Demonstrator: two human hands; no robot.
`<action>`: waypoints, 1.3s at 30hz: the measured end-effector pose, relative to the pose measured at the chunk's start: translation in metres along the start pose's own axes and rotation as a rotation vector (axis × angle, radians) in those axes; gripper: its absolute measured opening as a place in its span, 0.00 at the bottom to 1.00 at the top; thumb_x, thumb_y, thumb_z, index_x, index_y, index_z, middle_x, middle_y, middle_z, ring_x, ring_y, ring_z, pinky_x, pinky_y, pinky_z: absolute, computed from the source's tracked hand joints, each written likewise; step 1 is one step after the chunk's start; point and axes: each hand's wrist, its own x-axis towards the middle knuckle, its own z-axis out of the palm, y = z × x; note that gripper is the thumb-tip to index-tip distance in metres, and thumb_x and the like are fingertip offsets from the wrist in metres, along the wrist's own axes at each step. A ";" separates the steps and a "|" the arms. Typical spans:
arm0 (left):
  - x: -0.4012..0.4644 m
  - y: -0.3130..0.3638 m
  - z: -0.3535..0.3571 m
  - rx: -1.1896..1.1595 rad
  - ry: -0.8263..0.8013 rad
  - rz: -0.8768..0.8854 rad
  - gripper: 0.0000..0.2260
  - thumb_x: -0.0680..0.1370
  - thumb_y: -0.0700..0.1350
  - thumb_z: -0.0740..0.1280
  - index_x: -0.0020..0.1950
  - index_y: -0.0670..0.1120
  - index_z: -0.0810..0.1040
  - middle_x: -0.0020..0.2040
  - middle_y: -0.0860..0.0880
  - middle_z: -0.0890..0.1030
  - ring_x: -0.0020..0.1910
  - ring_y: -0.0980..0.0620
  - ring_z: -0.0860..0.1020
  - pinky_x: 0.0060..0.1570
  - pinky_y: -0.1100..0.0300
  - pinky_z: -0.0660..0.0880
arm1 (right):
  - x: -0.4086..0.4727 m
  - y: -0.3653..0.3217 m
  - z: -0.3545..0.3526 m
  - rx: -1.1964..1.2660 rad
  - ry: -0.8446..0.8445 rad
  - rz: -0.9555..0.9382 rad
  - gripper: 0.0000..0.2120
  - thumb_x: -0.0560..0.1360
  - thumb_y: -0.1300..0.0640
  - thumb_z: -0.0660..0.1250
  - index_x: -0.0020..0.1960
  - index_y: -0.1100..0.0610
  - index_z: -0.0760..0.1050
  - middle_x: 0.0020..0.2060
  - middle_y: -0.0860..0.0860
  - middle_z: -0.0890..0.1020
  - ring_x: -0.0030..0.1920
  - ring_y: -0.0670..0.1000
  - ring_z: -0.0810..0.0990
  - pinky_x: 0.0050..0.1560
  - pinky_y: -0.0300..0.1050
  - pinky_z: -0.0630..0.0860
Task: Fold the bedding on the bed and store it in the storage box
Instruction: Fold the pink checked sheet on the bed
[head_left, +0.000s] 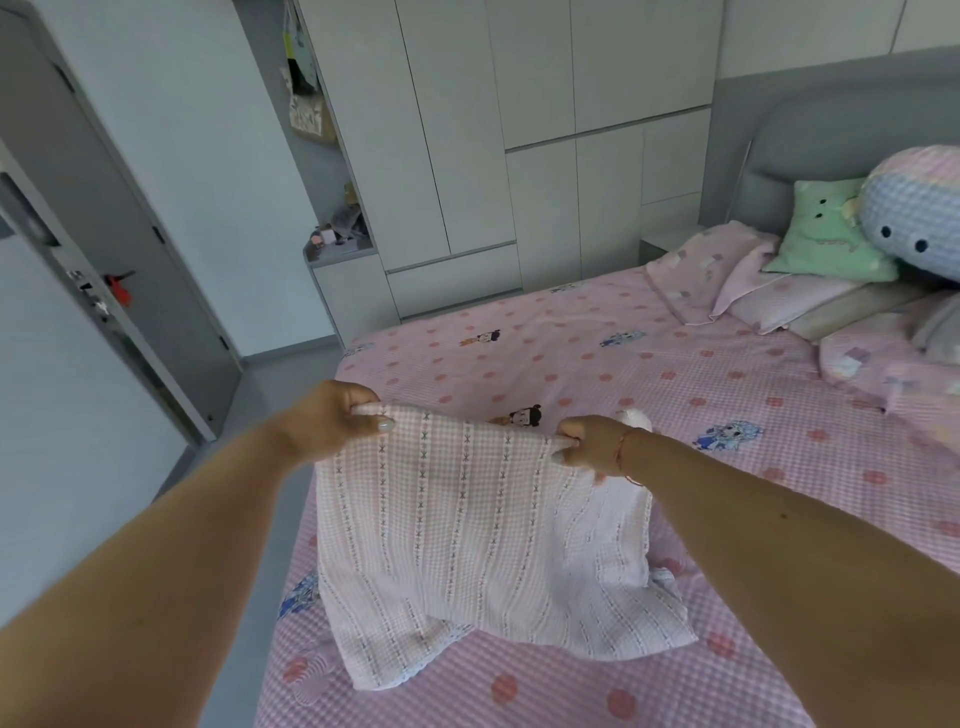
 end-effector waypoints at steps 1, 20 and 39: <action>-0.002 -0.001 -0.002 0.010 -0.005 -0.011 0.10 0.75 0.46 0.73 0.45 0.39 0.81 0.36 0.46 0.77 0.35 0.51 0.73 0.36 0.61 0.70 | -0.003 -0.001 -0.001 0.127 -0.011 -0.008 0.10 0.78 0.58 0.65 0.39 0.50 0.68 0.38 0.46 0.70 0.37 0.44 0.69 0.39 0.37 0.72; -0.011 -0.002 -0.004 0.162 -0.242 -0.063 0.44 0.67 0.49 0.79 0.78 0.47 0.60 0.76 0.51 0.64 0.75 0.48 0.62 0.75 0.51 0.56 | -0.042 -0.102 -0.033 0.787 0.122 -0.478 0.13 0.48 0.71 0.54 0.17 0.54 0.62 0.17 0.48 0.63 0.20 0.45 0.60 0.27 0.32 0.55; 0.007 0.037 0.016 0.040 -0.157 0.087 0.08 0.68 0.48 0.79 0.35 0.51 0.80 0.34 0.56 0.81 0.40 0.56 0.79 0.45 0.62 0.73 | -0.033 -0.039 -0.071 -0.710 0.080 -0.076 0.15 0.69 0.47 0.73 0.51 0.54 0.80 0.50 0.49 0.68 0.59 0.53 0.64 0.62 0.47 0.66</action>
